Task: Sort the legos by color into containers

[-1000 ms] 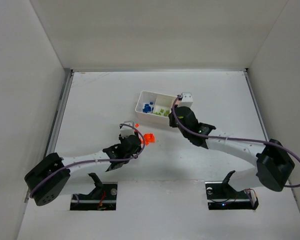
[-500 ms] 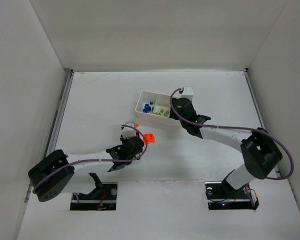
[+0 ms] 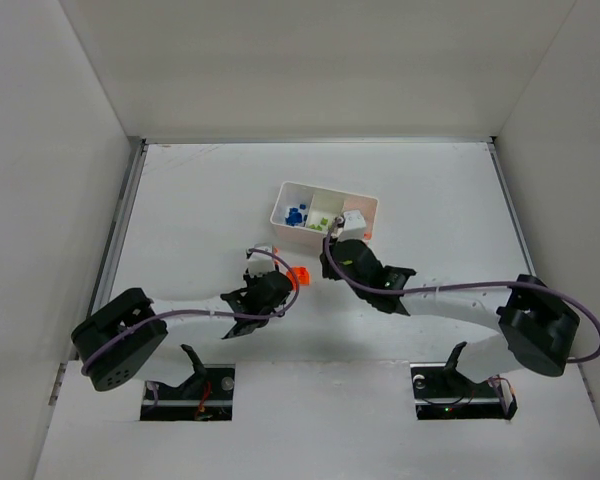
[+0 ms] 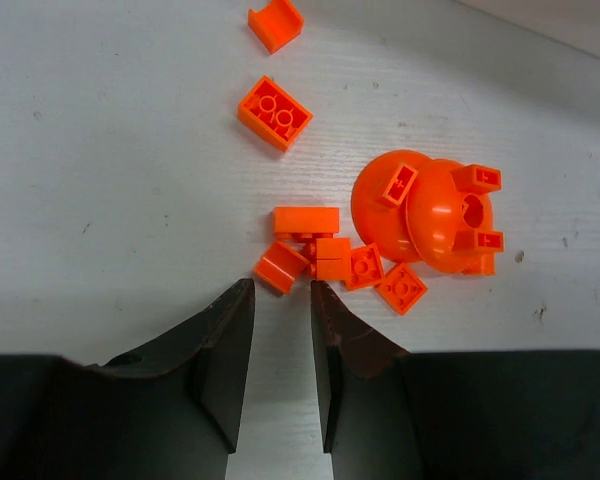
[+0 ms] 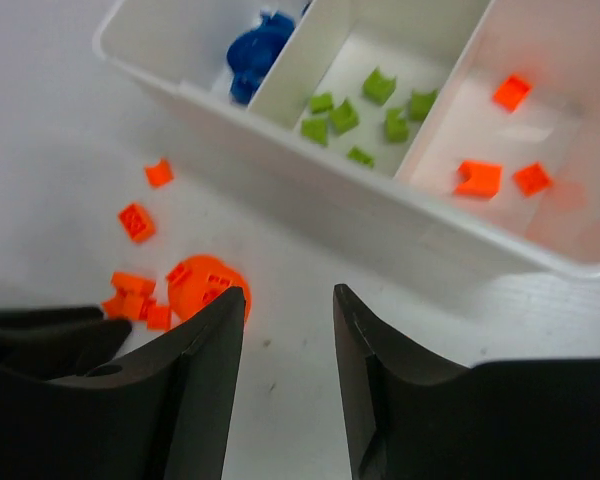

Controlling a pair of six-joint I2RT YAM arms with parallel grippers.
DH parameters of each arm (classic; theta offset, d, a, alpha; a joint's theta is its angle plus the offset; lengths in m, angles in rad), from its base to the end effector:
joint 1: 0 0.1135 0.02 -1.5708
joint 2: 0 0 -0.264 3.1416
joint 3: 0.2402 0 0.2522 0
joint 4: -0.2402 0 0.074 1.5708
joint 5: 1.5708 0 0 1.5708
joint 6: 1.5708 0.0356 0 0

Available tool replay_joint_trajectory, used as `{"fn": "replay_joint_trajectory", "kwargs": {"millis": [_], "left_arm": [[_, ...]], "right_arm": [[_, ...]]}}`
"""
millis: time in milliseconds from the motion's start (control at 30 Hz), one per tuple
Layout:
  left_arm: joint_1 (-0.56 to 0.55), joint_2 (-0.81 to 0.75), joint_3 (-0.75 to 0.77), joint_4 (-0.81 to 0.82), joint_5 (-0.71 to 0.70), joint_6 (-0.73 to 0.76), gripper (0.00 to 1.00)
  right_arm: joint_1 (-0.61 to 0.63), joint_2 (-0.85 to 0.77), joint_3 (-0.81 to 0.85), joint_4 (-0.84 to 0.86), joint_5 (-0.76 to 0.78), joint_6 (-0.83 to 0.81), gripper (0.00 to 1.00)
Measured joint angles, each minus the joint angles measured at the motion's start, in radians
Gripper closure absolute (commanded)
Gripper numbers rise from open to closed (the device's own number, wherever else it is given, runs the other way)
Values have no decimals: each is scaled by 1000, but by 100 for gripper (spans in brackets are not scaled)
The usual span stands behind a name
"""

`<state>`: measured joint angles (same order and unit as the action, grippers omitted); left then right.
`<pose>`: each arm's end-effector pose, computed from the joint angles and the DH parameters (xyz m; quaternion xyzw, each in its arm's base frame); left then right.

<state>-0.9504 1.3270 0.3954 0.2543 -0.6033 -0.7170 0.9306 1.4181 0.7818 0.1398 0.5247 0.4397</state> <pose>0.1508 -0.1763 0.1441 -0.0272 0.8702 -0.1254 0.4757 0.1963 0.2337 0.2272 -0.0729 0.8371 0.1402 0.5237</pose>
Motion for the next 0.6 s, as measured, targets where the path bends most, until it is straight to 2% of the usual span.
{"fn": "replay_joint_trajectory", "kwargs": {"millis": [233,400,600], "left_arm": [[29,35,16,28,-3,18,78],[35,51,21,47,-6,37,80],[42,51,21,51,-2,51,87]], "right_arm": [[71,44,-64,2,-23,94,52],[85,110,-65,15,-40,134,44],[99,201,-53,33,-97,141,41]]}}
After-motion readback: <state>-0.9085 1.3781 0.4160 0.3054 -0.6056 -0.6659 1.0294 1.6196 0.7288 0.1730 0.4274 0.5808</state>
